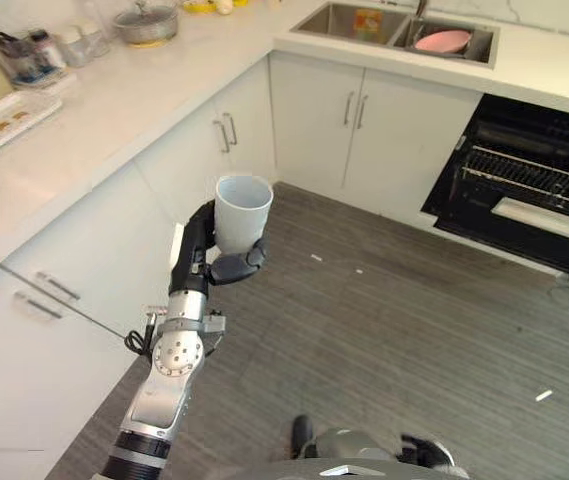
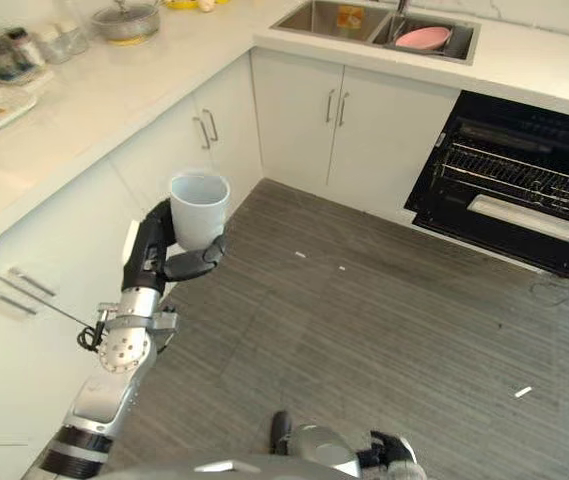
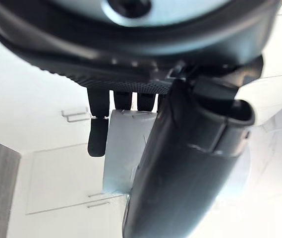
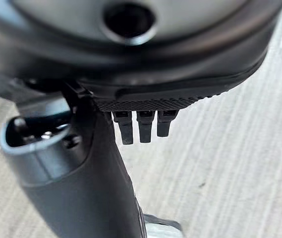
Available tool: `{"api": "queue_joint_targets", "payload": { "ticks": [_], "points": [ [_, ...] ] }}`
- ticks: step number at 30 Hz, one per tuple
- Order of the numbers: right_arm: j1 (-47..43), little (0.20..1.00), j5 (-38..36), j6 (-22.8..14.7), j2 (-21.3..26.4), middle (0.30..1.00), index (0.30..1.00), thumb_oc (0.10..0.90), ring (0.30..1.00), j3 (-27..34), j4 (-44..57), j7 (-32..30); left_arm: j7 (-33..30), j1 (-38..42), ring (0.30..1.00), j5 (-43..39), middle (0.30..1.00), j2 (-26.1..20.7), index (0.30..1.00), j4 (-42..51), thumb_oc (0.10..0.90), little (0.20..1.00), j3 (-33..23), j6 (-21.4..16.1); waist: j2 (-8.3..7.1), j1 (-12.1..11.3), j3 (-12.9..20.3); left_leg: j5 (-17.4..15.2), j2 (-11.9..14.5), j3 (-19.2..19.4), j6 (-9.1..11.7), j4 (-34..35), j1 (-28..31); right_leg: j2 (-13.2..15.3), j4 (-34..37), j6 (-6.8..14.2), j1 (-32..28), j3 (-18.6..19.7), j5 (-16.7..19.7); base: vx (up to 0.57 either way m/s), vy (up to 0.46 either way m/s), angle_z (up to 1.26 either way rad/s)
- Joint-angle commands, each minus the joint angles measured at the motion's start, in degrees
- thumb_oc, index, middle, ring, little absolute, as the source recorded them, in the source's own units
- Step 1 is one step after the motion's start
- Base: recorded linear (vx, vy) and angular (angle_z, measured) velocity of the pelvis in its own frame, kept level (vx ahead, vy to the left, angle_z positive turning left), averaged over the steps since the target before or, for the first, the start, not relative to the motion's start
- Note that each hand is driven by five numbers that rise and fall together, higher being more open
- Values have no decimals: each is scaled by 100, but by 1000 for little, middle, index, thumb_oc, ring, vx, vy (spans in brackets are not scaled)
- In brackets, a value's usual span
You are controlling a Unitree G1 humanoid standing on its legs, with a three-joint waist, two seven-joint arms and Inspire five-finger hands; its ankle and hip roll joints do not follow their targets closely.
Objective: Place the dishes in the dishwasher.
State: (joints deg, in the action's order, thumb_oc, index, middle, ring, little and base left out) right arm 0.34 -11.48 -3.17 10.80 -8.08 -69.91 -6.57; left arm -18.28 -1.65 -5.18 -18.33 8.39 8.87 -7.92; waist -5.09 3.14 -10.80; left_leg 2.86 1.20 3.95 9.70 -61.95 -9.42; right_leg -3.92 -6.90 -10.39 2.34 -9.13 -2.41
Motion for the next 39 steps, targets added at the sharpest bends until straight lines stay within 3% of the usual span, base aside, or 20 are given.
{"api": "queue_joint_targets", "payload": {
  "ticks": [1,2,3,4,6,8,11,12,16,17,20,22,23,25,26,28,29,35,36,39],
  "points": [
    [51,900,-244,-124,148,900,900,800,900,-350,34,-214,-56,421,300,-231,300,-201,300,607,400,300,-41,-596,-31,-77,89,-137,200,114,-311,3110,100,596,1166,1235,-977,-63,202,513,109,-115],
    [5,900,-221,-147,173,900,900,800,900,-353,59,-232,-42,405,300,-252,300,-206,300,592,400,300,-51,-596,10,-154,94,-261,277,57,-365,3569,90,603,1179,1294,-1070,58,113,646,240,-98],
    [-25,900,-140,-185,218,900,900,800,900,-415,140,-286,-47,370,300,-251,300,-211,300,574,400,300,-73,-581,107,-269,96,-265,336,-257,-413,4695,59,541,1190,1378,-1237,311,-70,394,181,-54],
    [-25,900,-140,-185,218,900,900,800,900,-415,140,-286,-47,370,300,-251,300,-211,300,574,400,300,-73,-581,107,-269,96,-265,336,-257,-413,4695,59,541,1190,1378,-1237,311,-70,364,151,-117],
    [-39,900,19,-194,277,900,900,800,900,-493,216,-344,-17,287,300,-197,300,-190,300,579,400,300,-37,-548,208,-466,128,128,216,-1011,-385,5850,202,488,1190,1406,-1423,636,-200,341,100,-164],
    [-85,900,121,-222,352,900,900,800,900,-510,385,-443,-49,254,300,-166,300,-200,300,615,400,300,-47,-557,232,-563,160,348,186,-1613,-219,6229,114,493,1184,1436,-1563,959,-284,369,142,-105],
    [-124,900,85,-253,442,900,900,800,900,-407,518,-485,-85,320,300,-221,300,-200,300,618,400,300,-25,-600,262,-553,192,468,309,-1554,-157,6247,115,527,1166,1531,-1553,1167,-313,215,244,-156],
    [-22,900,-158,-379,481,900,900,800,900,-162,970,-521,-88,402,300,-172,300,-285,300,665,400,300,39,-604,181,-405,367,352,270,-1203,-320,6399,310,753,860,1701,-1447,1205,-287,321,359,-55],
    [226,900,237,-417,622,900,900,800,900,-153,2261,-634,-86,501,300,25,300,-533,300,687,400,300,-30,-552,153,-230,436,200,213,-772,-578,6482,635,833,-412,1928,-789,1430,-45,183,272,-81],
    [280,900,713,-428,842,900,900,800,900,-119,3133,-739,-160,623,300,122,300,-632,300,628,400,300,-97,-573,254,-113,332,138,249,-537,-684,6575,837,838,-1364,2122,-201,1266,360,146,392,-90],
    [316,900,1073,-393,994,900,900,800,900,90,3920,-874,-253,648,300,166,300,-589,300,579,400,300,-194,-547,342,-66,290,-53,223,-359,-765,6651,1090,1021,-1930,2182,126,753,285,83,224,-88],
    [300,900,1264,-446,1061,900,900,800,900,264,4423,-946,-290,554,300,197,300,-501,300,623,400,300,-292,-559,364,-78,271,-214,178,-54,-791,6695,1326,1333,-1749,2097,224,-108,273,165,214,-51],
    [233,900,1396,-569,1160,900,900,800,900,384,4999,-902,-283,409,300,199,300,-433,300,695,400,300,-427,-603,338,-71,288,-328,157,269,-765,6695,1444,1294,-1157,1984,318,-819,120,110,93,-35],
    [291,900,1500,-614,1247,900,900,800,900,474,5360,-870,-246,308,300,180,300,-398,300,741,400,300,-485,-629,342,-55,298,-394,153,400,-759,6695,1520,1123,-793,1928,329,-1064,171,130,8,-115],
    [346,900,1513,-688,1253,900,900,800,900,564,5720,-908,-186,199,300,142,300,-381,300,771,400,300,-408,-602,317,36,306,-404,141,444,-757,6692,1570,1052,-280,1936,294,-825,179,141,-30,-116],
    [446,900,1591,-707,1288,900,900,800,900,618,6071,-854,-177,146,300,168,300,-350,300,749,400,300,-415,-609,300,26,320,-437,141,497,-743,6694,1623,978,-96,1929,173,-697,206,157,-56,-14],
    [503,900,1667,-804,1297,900,900,800,900,752,6328,-932,-156,121,300,152,300,-245,300,704,400,300,-356,-639,264,95,404,-430,112,496,-730,6667,1615,789,229,1849,-40,-367,118,166,-55,18],
    [490,900,1171,-1075,1260,900,900,800,900,809,6975,-724,-83,116,300,96,300,-243,300,680,400,300,-284,-675,275,61,461,-721,167,611,-644,6067,1657,705,696,1674,-486,-267,70,156,-94,-12],
    [440,900,1019,-1109,1252,900,900,800,900,768,7075,-672,-87,123,300,73,300,-234,300,662,400,300,-280,-696,250,51,405,-730,201,578,-567,5505,1503,704,742,1621,-548,-229,59,62,-104,-14],
    [350,900,404,-1254,1272,900,900,800,900,631,7574,-377,-83,305,300,-99,300,-202,300,607,400,300,-165,-755,142,-49,112,-184,491,601,-175,3824,752,770,781,1435,-813,-204,-34,51,-142,-24]
  ]
}}
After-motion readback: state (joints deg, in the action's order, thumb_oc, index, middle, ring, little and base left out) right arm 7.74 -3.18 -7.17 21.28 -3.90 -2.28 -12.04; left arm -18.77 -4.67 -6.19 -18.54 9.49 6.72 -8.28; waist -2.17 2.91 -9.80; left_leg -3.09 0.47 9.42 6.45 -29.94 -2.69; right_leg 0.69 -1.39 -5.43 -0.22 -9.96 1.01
